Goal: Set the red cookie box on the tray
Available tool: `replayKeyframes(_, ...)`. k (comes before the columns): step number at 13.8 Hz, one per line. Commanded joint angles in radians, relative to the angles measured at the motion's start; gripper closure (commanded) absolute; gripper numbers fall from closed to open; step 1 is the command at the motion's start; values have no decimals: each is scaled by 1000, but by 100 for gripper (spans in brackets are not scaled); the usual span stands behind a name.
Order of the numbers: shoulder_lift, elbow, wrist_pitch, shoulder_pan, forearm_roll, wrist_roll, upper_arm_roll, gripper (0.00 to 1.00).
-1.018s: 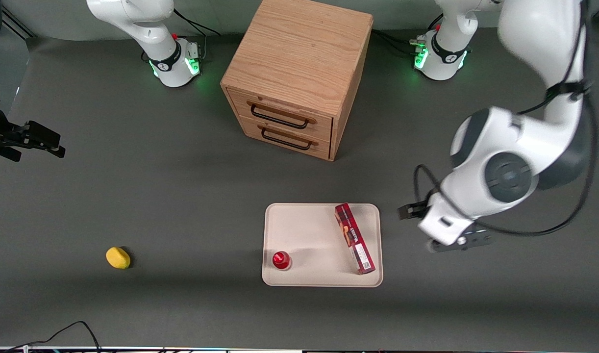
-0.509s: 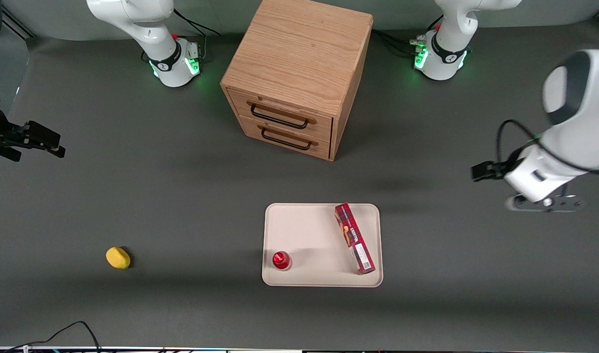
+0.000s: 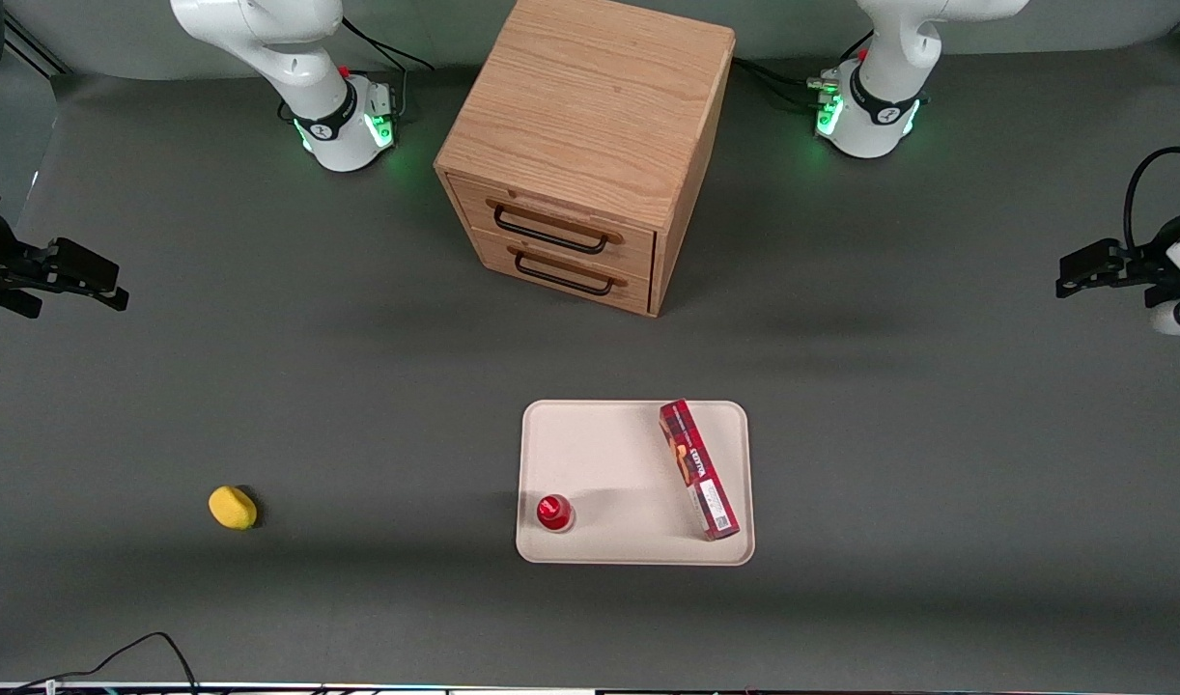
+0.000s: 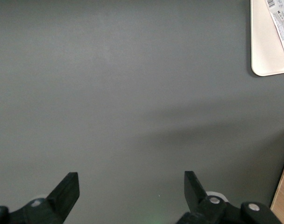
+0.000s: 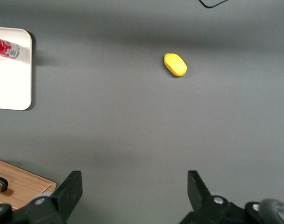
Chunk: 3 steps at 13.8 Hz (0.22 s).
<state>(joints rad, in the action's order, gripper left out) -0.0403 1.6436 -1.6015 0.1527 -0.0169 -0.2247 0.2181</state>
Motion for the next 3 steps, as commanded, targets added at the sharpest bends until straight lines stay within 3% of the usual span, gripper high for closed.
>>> replayKeyframes(1, 17, -7, 44, 54, -21, -9, 29, 0)
replayKeyframes(3, 20, -30, 86, 57, -20, -1, 26, 0)
